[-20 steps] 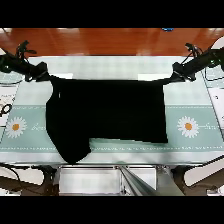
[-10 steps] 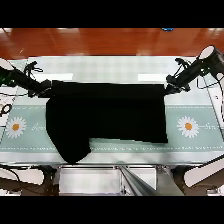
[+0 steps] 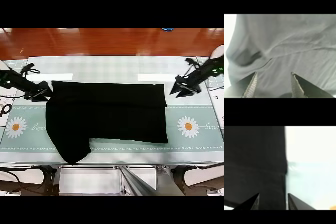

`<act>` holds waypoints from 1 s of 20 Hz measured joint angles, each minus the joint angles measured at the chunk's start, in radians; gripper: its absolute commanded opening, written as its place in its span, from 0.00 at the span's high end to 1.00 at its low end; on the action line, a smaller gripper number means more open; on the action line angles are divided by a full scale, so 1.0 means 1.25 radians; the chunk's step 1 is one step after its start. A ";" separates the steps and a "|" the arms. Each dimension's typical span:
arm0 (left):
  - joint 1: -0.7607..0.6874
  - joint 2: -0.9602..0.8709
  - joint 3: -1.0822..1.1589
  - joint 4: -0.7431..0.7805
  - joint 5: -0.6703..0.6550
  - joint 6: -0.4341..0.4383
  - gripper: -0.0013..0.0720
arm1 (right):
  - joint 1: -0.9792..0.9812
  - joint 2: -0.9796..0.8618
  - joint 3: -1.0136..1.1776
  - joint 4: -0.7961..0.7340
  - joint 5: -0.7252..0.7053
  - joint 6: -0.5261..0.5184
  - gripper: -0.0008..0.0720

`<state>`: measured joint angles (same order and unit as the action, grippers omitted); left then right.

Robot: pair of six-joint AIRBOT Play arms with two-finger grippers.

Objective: Fold the shirts.

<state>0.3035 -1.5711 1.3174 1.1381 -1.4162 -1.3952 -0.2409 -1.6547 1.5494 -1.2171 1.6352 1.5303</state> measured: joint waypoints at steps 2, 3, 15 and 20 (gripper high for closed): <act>0.047 0.053 -0.049 0.002 -0.004 0.006 0.29 | -0.043 0.102 -0.093 0.013 -0.050 -0.010 0.42; 0.080 0.086 -0.089 0.003 0.000 0.009 0.29 | -0.065 0.157 -0.155 0.026 -0.083 -0.019 0.42; 0.398 0.334 -0.592 -0.159 0.109 0.054 0.29 | -0.190 0.616 -0.752 0.356 -0.262 -0.237 0.42; 0.375 0.341 -0.637 -0.135 0.114 0.064 0.29 | -0.193 0.633 -0.777 0.374 -0.265 -0.249 0.42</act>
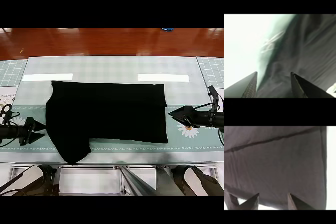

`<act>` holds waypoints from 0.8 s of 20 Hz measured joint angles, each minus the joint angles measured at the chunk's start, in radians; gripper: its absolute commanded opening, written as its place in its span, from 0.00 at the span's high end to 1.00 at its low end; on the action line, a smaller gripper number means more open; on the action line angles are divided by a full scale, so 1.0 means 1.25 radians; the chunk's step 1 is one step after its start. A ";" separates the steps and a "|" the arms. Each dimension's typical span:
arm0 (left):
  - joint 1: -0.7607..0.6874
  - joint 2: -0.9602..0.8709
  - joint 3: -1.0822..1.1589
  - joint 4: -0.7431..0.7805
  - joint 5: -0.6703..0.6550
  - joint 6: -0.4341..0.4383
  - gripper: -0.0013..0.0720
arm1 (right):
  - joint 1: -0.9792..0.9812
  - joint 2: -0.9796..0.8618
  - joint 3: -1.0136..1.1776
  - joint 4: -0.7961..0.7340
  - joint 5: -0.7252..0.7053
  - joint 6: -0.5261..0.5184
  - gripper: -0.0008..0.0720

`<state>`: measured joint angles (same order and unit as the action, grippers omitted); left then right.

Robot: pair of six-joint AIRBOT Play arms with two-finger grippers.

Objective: Fold the shirts.

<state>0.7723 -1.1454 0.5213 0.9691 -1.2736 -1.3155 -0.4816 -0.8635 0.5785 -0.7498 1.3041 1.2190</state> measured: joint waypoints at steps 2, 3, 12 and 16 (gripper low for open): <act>-0.023 -0.001 -0.005 0.013 -0.002 0.004 0.29 | 0.000 0.002 -0.003 0.005 -0.002 -0.003 0.42; -0.037 -0.004 -0.007 0.019 -0.005 0.008 0.29 | 0.000 0.002 -0.004 0.005 -0.002 -0.003 0.42; -0.190 -0.094 -0.011 0.037 -0.022 0.027 0.96 | -0.002 0.003 -0.006 0.008 -0.018 -0.003 0.42; -0.217 -0.097 -0.005 0.037 -0.017 0.057 0.96 | -0.067 0.003 -0.006 -0.039 -0.042 0.015 0.42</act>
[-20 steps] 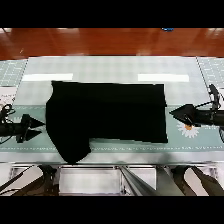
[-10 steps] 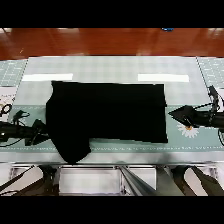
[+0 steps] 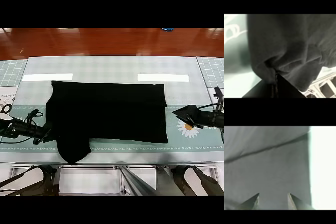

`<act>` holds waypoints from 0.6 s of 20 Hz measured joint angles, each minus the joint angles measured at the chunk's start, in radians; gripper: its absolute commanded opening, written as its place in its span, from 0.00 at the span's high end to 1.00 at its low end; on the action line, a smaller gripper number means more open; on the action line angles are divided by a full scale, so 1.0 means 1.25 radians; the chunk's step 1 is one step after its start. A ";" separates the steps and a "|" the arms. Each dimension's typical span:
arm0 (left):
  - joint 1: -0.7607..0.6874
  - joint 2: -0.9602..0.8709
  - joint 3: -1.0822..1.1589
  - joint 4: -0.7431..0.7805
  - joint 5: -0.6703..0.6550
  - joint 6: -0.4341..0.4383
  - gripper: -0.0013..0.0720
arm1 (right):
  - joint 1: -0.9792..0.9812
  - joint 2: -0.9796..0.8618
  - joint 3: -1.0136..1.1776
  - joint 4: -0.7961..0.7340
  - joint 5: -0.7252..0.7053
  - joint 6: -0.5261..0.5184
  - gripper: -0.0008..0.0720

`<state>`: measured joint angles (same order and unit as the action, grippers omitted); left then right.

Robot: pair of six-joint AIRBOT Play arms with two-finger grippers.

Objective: Fold the shirts.

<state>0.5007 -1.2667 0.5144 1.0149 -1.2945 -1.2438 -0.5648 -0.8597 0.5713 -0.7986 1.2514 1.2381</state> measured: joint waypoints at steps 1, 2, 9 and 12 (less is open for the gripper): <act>-0.002 0.004 0.004 0.001 0.000 0.005 0.96 | -0.019 0.000 0.000 -0.034 0.007 0.017 0.42; -0.003 0.007 0.008 0.001 -0.002 0.007 0.96 | -0.034 0.000 -0.002 -0.072 0.020 0.035 0.42; -0.007 0.018 0.027 -0.086 -0.013 0.036 0.96 | -0.068 0.000 -0.096 -0.187 0.129 0.087 0.42; -0.007 0.019 0.029 -0.098 -0.006 0.041 0.96 | -0.071 -0.011 -0.136 -0.193 0.134 0.100 0.42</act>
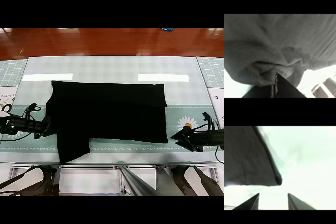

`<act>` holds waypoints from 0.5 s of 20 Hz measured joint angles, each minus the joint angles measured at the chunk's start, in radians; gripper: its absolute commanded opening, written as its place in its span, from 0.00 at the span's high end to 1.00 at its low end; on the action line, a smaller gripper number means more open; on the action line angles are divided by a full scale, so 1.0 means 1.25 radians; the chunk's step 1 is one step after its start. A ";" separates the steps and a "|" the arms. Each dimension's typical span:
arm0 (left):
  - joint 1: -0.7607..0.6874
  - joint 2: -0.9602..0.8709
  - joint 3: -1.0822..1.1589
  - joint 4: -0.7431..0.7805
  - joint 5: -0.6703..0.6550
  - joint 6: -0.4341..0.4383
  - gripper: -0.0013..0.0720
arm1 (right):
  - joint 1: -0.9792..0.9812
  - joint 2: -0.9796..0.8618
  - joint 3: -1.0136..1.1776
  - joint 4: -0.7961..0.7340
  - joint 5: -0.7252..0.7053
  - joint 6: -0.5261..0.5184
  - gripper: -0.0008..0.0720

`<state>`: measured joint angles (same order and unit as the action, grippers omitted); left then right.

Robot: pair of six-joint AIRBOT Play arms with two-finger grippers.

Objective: Fold the shirts.

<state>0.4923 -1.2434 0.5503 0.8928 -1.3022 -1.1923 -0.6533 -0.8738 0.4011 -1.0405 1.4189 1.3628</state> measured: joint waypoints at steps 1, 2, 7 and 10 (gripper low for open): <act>0.000 0.000 0.000 -0.003 0.003 0.000 0.96 | 0.000 -0.008 -0.007 0.005 -0.001 0.002 0.42; 0.000 0.000 0.000 -0.005 0.004 0.000 0.96 | 0.000 -0.018 -0.013 0.017 -0.009 0.003 0.42; 0.000 0.000 0.000 -0.009 0.010 0.003 0.96 | 0.080 -0.097 -0.023 0.053 -0.079 0.009 0.42; 0.000 0.000 0.001 -0.010 0.011 0.003 0.96 | 0.141 -0.160 -0.016 0.101 -0.135 0.018 0.51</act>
<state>0.4927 -1.2430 0.5514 0.8806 -1.2888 -1.1889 -0.4770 -1.0737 0.3809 -0.9146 1.2499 1.3853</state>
